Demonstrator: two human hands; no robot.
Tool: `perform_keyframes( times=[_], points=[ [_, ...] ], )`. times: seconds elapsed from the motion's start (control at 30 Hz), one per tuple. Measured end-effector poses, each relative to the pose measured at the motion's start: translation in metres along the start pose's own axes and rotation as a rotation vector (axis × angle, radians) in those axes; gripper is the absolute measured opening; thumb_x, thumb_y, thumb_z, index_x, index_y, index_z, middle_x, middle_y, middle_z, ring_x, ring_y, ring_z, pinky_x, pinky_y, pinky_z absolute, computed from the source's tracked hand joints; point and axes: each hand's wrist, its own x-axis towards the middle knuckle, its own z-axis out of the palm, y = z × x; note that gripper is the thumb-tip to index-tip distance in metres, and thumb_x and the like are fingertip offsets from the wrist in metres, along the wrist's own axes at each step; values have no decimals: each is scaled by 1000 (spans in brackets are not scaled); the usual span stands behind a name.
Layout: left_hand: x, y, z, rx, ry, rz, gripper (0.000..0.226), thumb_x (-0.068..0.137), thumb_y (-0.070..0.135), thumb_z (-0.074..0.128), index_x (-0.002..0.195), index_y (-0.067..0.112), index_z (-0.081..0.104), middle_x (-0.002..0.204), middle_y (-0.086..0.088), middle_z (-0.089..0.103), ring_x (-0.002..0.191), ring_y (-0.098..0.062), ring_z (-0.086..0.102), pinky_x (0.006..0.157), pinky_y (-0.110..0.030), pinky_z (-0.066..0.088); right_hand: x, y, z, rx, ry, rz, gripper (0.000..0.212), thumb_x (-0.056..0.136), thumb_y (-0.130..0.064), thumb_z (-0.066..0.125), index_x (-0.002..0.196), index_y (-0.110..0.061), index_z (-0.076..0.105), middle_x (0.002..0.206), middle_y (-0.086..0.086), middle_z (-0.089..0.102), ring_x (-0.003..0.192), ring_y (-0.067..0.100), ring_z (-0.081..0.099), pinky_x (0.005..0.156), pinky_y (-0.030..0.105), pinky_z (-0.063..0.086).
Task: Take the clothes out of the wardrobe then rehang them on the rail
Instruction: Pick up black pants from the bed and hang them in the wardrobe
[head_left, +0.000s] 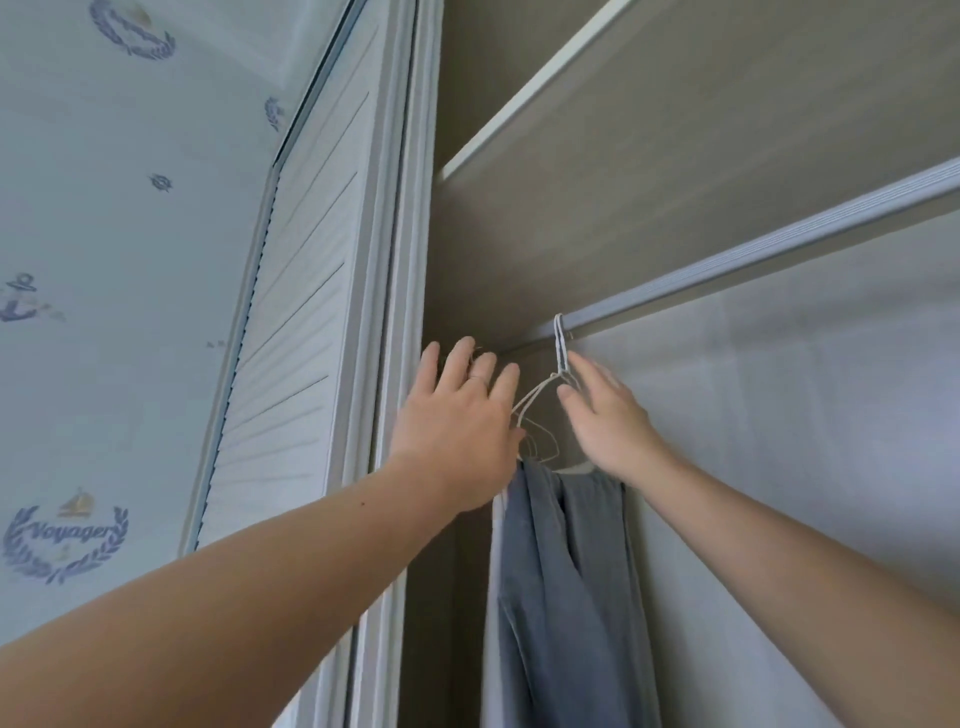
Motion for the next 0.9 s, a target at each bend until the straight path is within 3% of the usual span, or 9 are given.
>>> perform_keyframes(
  times=[0.17, 0.3, 0.47, 0.63, 0.9],
  points=[
    [-77, -44, -26, -2, 41, -50, 70, 99, 59, 19, 159, 24, 9, 167, -7, 8, 152, -33, -11, 121, -55, -10, -73, -61, 4, -164, 49, -146, 60, 96, -54, 23, 154, -40, 13, 164, -14, 5, 150, 11, -1, 120, 50, 7],
    [-156, -94, -53, -11, -5, -146, 73, 98, 66, 10, 159, 28, -2, 167, -4, -4, 151, -31, -18, 121, -57, -7, -134, -126, 23, -179, -26, -237, 62, 95, -58, 18, 153, -43, 2, 164, -16, -7, 149, 11, -14, 119, 50, -4],
    [-288, -168, -97, -95, -90, -239, 74, 99, 64, 20, 160, 23, 5, 167, -5, 4, 153, -31, -10, 121, -57, -3, -223, -227, 71, -87, -199, -265, 66, 94, -64, 15, 153, -44, -9, 162, -15, -20, 146, 12, -26, 117, 52, -12],
    [-438, -234, -157, -34, -258, -344, 77, 98, 65, 26, 160, 25, 2, 168, -2, 0, 152, -29, -15, 121, -57, -4, -321, -341, 127, 16, -410, -318, 69, 95, -63, 18, 153, -40, -10, 162, -12, -21, 148, 18, -22, 117, 57, -7],
    [-659, -301, -286, 159, -545, -703, 80, 94, 69, 22, 159, 31, -6, 167, 4, -9, 150, -23, -23, 120, -51, -13, -478, -522, 194, 267, -717, -530, 72, 93, -67, 14, 153, -37, -13, 162, -10, -20, 149, 22, -21, 116, 60, -8]
  ],
)
